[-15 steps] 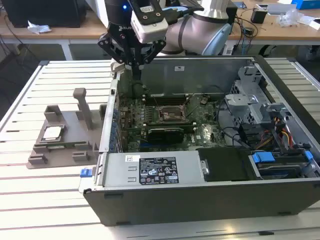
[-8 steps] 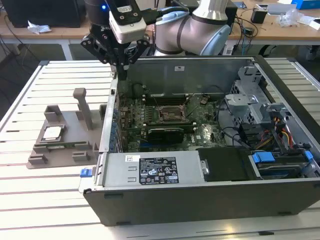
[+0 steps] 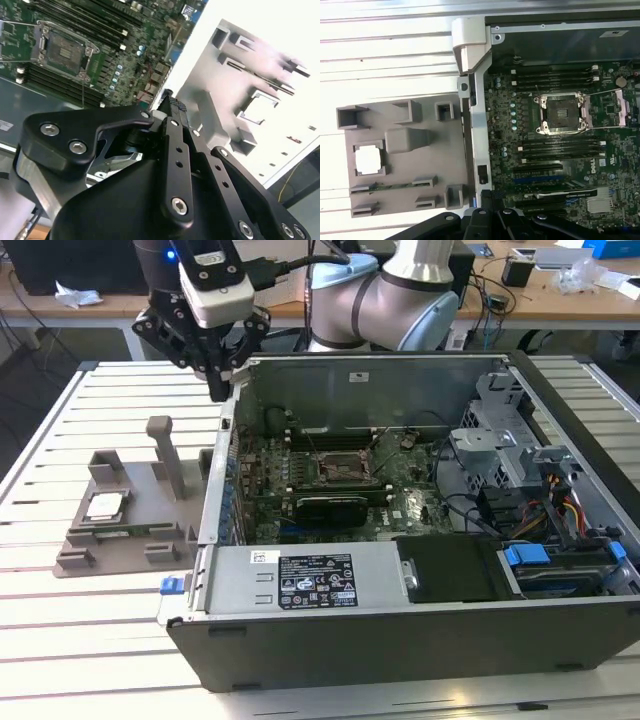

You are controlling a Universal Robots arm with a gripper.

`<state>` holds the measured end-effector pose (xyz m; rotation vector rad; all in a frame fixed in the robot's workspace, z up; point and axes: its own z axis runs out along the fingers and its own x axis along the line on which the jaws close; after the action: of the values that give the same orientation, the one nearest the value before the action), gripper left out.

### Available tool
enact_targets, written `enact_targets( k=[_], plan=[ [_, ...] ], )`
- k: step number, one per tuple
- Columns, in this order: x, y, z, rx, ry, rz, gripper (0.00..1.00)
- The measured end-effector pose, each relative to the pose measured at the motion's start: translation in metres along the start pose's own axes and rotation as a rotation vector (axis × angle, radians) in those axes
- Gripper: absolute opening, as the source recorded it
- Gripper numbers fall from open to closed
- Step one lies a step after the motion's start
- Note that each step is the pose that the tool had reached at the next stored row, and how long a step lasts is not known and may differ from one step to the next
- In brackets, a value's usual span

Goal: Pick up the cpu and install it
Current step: 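Reach for the cpu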

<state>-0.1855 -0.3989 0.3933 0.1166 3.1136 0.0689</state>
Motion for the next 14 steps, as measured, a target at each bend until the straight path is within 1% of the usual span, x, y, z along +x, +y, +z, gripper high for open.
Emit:
enact_targets(
  k=[2, 6, 7, 12, 14],
  plan=[
    [0.0059, -0.0004, -0.0002, 0.0000, 0.0000, 0.000, 0.11],
    [0.0137, -0.0010, -0.0004, 0.0000, 0.0000, 0.000, 0.11],
    [0.0177, -0.0013, -0.0005, 0.0000, 0.0000, 0.000, 0.11],
    [0.0293, -0.0022, -0.0008, 0.0000, 0.0000, 0.000, 0.11],
    [0.0364, -0.0027, -0.0010, 0.0001, 0.0001, 0.000, 0.11]
  ],
)
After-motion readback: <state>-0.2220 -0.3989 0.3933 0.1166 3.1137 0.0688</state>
